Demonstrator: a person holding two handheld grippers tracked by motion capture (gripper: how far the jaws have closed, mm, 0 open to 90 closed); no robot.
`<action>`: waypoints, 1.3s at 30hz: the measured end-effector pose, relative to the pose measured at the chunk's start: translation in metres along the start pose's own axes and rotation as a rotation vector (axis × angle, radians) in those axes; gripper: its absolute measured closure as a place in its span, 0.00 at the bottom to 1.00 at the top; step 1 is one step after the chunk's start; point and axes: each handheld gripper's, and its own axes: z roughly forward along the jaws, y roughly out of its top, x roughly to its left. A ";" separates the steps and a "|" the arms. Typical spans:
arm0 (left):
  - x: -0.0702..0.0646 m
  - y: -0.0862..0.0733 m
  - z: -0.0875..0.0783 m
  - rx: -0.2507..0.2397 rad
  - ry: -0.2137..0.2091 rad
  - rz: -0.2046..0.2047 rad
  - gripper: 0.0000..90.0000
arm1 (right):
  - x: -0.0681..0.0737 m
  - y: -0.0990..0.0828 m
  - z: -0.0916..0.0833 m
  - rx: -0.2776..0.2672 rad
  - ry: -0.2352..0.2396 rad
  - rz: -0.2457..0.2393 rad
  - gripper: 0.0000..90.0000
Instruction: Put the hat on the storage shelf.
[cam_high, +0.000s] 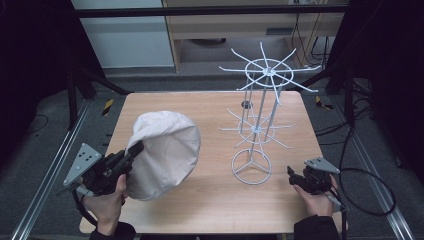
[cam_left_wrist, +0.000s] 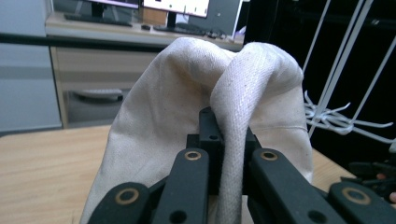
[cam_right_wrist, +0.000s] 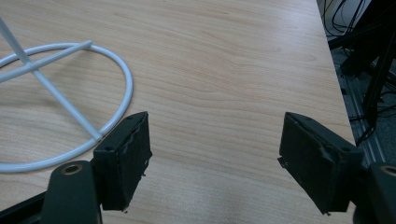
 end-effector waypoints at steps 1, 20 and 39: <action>-0.001 0.001 0.000 -0.010 -0.003 0.001 0.97 | 0.000 0.000 0.000 0.001 -0.001 0.000 0.28; -0.011 0.035 0.006 -0.208 -0.117 -0.065 0.97 | 0.000 -0.002 0.001 -0.001 -0.003 -0.017 0.28; -0.025 0.058 0.010 -0.320 -0.172 -0.082 0.97 | 0.000 -0.002 0.002 -0.006 0.002 -0.026 0.28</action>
